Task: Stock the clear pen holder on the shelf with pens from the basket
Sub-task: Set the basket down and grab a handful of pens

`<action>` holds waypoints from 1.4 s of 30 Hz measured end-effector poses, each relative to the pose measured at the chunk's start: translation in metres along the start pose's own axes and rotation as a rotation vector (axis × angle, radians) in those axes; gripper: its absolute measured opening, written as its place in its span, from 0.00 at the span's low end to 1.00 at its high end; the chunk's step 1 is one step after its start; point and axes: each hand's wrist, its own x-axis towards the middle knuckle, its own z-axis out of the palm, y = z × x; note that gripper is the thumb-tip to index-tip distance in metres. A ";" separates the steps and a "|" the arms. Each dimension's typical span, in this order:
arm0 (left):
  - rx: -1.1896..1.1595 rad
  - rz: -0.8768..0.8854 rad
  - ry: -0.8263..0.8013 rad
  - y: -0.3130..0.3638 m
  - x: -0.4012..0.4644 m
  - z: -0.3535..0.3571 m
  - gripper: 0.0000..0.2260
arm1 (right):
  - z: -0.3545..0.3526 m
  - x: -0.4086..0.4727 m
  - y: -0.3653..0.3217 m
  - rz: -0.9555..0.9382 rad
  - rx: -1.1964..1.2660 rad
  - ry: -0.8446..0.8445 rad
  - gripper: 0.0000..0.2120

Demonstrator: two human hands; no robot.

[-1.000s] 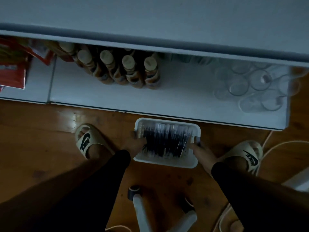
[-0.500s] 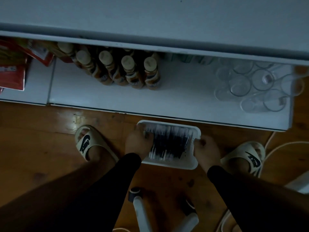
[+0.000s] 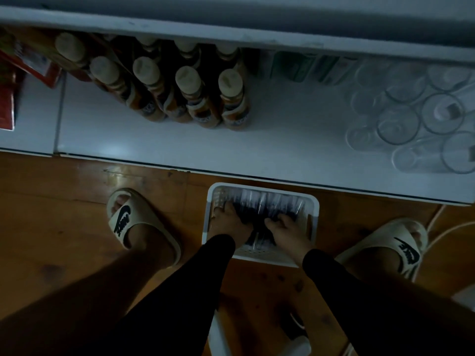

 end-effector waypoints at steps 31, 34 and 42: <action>-0.353 0.021 -0.085 0.013 0.013 0.014 0.41 | 0.006 0.027 0.016 0.039 0.281 0.004 0.13; -0.351 0.037 -0.117 0.010 0.016 0.013 0.33 | 0.006 0.027 0.016 -0.016 0.103 0.035 0.18; -0.399 0.073 -0.134 0.003 0.019 0.008 0.30 | 0.011 0.024 0.004 -0.028 0.032 0.014 0.21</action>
